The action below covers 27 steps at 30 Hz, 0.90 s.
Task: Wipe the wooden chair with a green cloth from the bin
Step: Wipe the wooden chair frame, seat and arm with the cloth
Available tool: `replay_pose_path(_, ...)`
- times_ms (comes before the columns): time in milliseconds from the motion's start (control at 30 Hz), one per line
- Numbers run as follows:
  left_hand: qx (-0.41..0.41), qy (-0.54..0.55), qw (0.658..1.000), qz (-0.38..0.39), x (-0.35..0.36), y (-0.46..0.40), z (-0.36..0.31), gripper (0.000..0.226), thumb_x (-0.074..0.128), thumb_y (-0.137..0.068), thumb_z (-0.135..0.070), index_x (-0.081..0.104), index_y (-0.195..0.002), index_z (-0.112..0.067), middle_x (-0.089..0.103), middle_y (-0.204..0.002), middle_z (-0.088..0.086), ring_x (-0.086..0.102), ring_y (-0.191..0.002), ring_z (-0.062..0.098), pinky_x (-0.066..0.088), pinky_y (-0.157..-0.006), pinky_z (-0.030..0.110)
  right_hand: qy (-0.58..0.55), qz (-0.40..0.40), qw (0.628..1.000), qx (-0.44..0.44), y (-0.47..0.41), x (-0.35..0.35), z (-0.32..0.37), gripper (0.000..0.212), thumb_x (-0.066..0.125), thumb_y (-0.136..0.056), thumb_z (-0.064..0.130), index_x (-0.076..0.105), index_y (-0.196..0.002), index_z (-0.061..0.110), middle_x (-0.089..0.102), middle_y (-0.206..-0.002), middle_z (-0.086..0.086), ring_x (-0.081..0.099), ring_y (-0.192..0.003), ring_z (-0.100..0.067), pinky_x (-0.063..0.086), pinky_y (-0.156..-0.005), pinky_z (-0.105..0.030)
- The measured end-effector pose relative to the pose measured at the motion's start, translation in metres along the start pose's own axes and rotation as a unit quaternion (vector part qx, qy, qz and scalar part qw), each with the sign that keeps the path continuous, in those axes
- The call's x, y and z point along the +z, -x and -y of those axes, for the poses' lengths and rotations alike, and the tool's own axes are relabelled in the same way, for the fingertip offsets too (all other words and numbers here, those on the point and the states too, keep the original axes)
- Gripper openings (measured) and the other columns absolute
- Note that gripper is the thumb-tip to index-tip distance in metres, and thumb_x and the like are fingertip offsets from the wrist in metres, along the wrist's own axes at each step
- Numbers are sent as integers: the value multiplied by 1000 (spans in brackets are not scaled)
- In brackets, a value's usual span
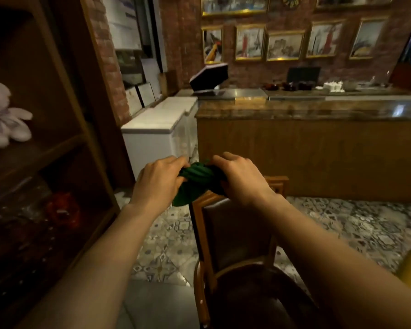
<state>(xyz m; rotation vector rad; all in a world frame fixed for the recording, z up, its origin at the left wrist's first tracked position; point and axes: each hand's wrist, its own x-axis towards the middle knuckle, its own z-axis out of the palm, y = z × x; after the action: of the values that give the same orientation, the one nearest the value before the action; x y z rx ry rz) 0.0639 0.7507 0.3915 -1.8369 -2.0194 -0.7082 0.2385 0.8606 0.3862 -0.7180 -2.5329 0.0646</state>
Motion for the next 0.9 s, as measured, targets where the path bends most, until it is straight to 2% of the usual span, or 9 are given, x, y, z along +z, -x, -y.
replay_pose_path(67, -9, 10, 1000, 21, 29, 5, 5, 22, 73, -87, -19, 64, -107, -22, 69, -100, 2, 64, -87, 31, 53, -72, 46, 0, 26, 1000, 11, 4, 26, -14, 45, 76, -84, 22, 57, -125, 24, 61, -110, -4, 63, -96, -30, 53, -76, -42)
replay_pose_path(133, -17, 19, 998, 49, 62, 15, 15, 23, 73, -87, -20, 64, -108, -22, 69, -101, 1, 65, -88, 30, 53, -72, 44, -6, 56, 998, 26, 11, 58, -25, 49, 79, -83, 24, 57, -126, 25, 61, -114, -4, 63, -98, -30, 55, -79, -43)
replay_pose_path(267, -33, 46, 992, 110, 132, 36, 41, 25, 74, -86, -20, 64, -109, -22, 69, -105, 0, 66, -90, 28, 54, -74, 44, -22, 101, 993, 57, 28, 130, -43, 52, 78, -84, 22, 57, -131, 26, 61, -130, -4, 62, -113, -32, 53, -87, -44)
replay_pose_path(467, -63, 86, 975, 195, 234, 81, 83, 24, 74, -86, -20, 63, -108, -22, 69, -102, 1, 66, -88, 29, 54, -72, 45, -37, 177, 978, 105, 59, 237, -59, 50, 75, -85, 19, 55, -130, 26, 59, -116, -2, 61, -104, -29, 55, -83, -49)
replay_pose_path(667, -99, 111, 950, 276, 328, 145, 122, 24, 74, -85, -19, 62, -105, -21, 69, -101, 3, 65, -86, 31, 53, -69, 44, -51, 265, 953, 140, 91, 345, -64, 58, 80, -80, 18, 55, -131, 27, 59, -114, -4, 62, -105, -33, 54, -80, -45)
replay_pose_path(767, -125, 119, 934, 312, 368, 180, 134, 24, 74, -85, -20, 61, -105, -22, 69, -99, 2, 65, -84, 28, 53, -65, 41, -50, 300, 941, 150, 114, 395, -64, 54, 73, -87, 20, 53, -136, 27, 59, -124, -7, 59, -112, -34, 53, -85, -45)
replay_pose_path(900, -143, 136, 917, 346, 412, 221, 138, 25, 71, -87, -24, 57, -108, -23, 68, -101, 0, 65, -87, 25, 52, -67, 39, -60, 347, 922, 162, 141, 437, -66, 52, 71, -90, 21, 51, -137, 29, 53, -135, -4, 53, -120, -31, 53, -89, -45)
